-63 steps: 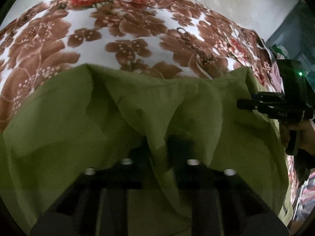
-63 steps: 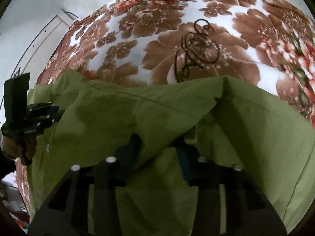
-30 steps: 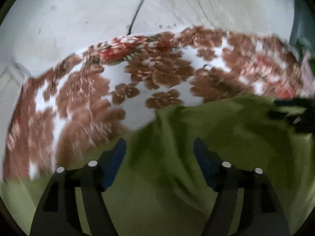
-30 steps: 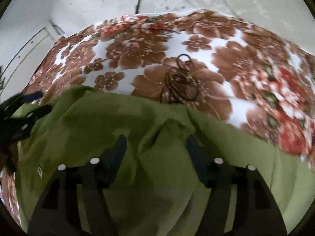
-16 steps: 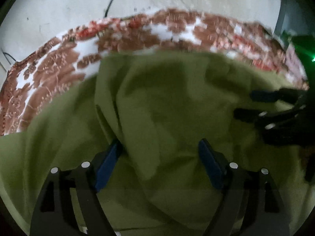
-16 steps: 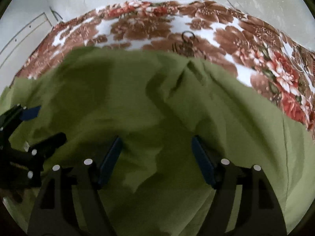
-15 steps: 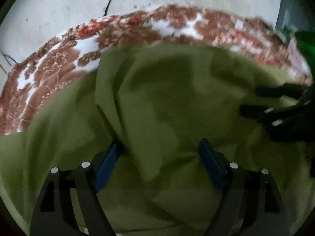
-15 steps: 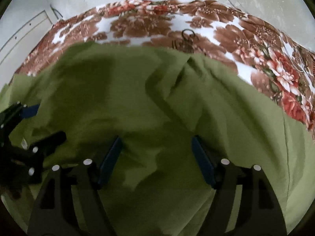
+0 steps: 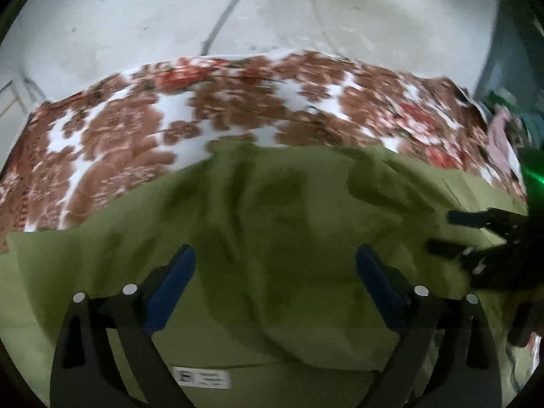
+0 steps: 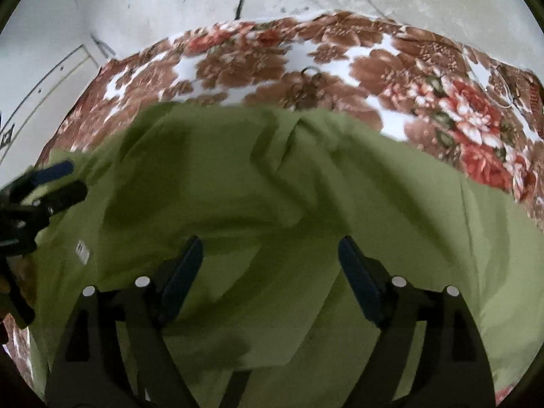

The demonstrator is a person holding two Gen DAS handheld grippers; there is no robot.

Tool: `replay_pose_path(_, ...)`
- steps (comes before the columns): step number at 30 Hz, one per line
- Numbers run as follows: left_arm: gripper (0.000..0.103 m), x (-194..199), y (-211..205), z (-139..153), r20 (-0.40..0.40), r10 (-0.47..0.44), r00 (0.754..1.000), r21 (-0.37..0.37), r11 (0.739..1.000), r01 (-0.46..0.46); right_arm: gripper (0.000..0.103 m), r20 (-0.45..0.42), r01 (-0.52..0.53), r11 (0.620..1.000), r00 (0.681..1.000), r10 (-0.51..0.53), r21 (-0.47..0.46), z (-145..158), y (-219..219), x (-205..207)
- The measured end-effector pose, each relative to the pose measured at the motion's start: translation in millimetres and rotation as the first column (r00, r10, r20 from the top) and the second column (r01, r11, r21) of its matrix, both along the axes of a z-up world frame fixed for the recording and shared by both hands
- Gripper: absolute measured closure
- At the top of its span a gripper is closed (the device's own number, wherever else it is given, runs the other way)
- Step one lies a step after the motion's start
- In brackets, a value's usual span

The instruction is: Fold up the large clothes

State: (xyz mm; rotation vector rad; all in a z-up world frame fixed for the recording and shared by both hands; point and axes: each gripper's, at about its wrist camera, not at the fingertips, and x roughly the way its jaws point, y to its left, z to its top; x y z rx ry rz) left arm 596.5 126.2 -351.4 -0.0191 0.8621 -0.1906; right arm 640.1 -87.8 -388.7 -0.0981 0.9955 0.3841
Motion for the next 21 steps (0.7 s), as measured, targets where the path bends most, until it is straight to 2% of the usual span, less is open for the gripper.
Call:
replay_pose_path(2,0.009,-1.5,-15.4,-18.8,-0.028,-0.032,0.999,0.028,0.999,0.033,0.022,-0.042,0.003,0.998,0.999,-0.005,-0.057,-26.6,4.2,-8.3)
replay_pose_path(4,0.009,-2.9,-20.1,-45.3,-0.067,-0.036,0.997,0.012,0.999,0.037,0.022,-0.068,0.023,0.996,0.997,-0.029,-0.086,-46.2,-0.5,-12.4)
replay_pose_path(6,0.007,-3.3,-14.3,-70.9,-0.1,0.013,0.995,0.045,0.999,-0.008,0.019,-0.039,0.014,0.995,0.999,-0.018,-0.097,-52.9,-6.4,-18.7)
replay_pose_path(9,0.006,-8.9,-1.5,-81.3,-0.109,0.044,0.993,0.032,0.999,-0.041,0.017,-0.028,0.004,0.995,1.0,-0.007,-0.101,-51.3,-10.9,-25.5)
replay_pose_path(11,0.006,-13.8,-0.6,-73.3,-0.101,0.042,0.994,0.036,0.999,-0.038,0.017,-0.03,0.008,0.995,0.999,-0.01,-0.096,-42.7,-12.6,-29.1)
replay_pose_path(16,0.007,-44.7,10.8,-26.1,-0.035,0.073,0.997,0.026,0.997,-0.072,0.017,-0.002,0.003,0.997,1.0,-0.004,-0.079,-4.4,-7.0,-52.4)
replay_pose_path(21,0.007,-96.1,57.9,20.7,0.004,0.17,0.985,-0.006,0.985,-0.17,0.016,0.016,-0.03,0.997,0.999,0.031,-0.075,30.4,18.5,-79.5)
